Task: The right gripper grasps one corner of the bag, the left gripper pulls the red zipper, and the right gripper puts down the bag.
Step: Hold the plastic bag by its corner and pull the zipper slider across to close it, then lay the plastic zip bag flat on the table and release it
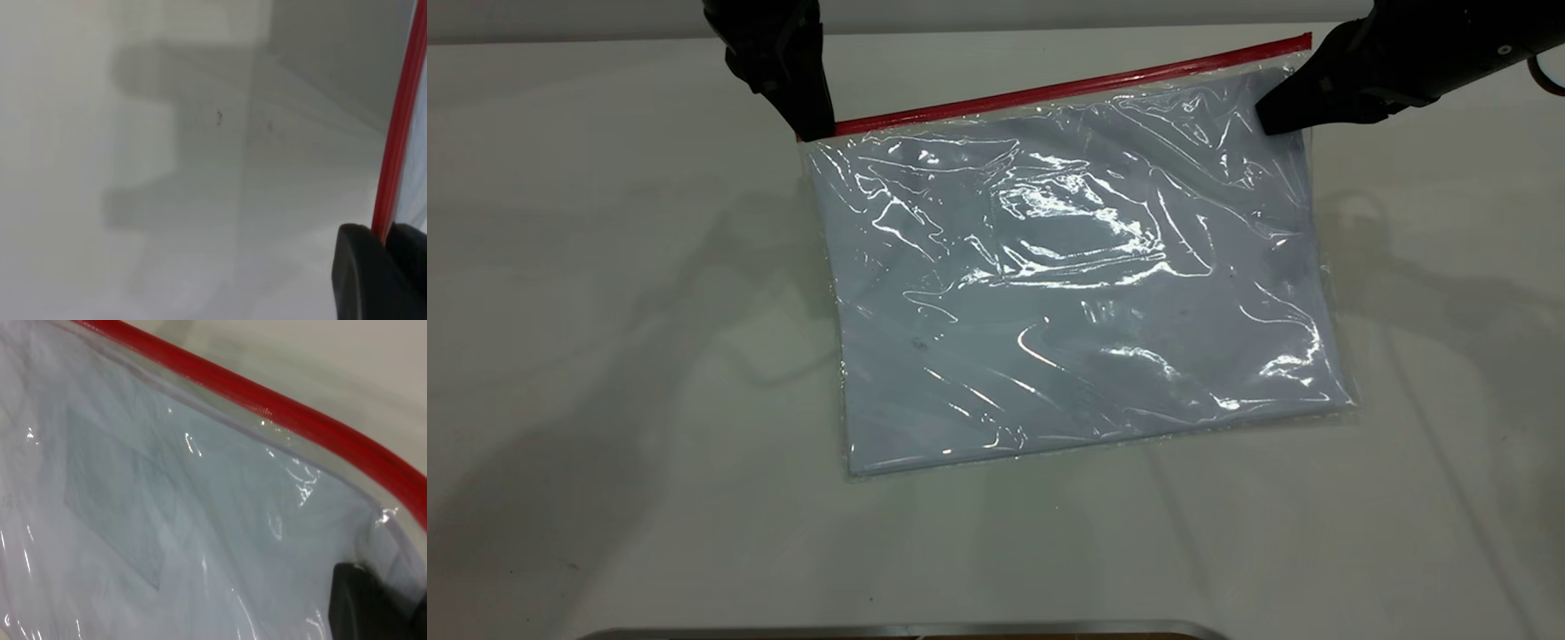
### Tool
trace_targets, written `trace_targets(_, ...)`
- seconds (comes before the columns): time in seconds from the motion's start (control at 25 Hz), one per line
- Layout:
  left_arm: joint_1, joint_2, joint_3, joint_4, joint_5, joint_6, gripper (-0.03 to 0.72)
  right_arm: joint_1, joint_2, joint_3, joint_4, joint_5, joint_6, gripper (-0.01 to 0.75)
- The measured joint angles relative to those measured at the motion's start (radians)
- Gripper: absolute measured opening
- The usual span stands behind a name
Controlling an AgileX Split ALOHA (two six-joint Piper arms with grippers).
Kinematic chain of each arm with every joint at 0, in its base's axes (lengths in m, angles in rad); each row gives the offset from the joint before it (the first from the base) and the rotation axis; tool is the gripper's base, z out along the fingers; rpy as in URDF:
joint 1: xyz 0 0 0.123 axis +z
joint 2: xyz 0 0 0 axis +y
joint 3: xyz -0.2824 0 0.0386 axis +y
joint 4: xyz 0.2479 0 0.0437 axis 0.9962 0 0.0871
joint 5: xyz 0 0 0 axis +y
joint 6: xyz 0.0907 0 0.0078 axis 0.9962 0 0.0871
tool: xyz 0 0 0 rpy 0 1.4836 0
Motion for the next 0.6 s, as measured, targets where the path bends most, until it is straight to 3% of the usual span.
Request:
trace_targets(0.16,0.001,0.000,0.000,-0.005,-0.012,0.000,0.120,-0.001,0.000,0.000,0.035,-0.045,0.000,0.124)
trace_targets(0.48,0.015,0.000,0.001,-0.052,-0.046,-0.023,0.388,-0.019,-0.003,0.000,0.077,-0.110,0.030,0.488)
trace_targets(0.6,0.015,-0.005,0.001,-0.053,-0.072,-0.120,0.456,-0.019,-0.027,0.000,0.078,-0.162,0.070,0.579)
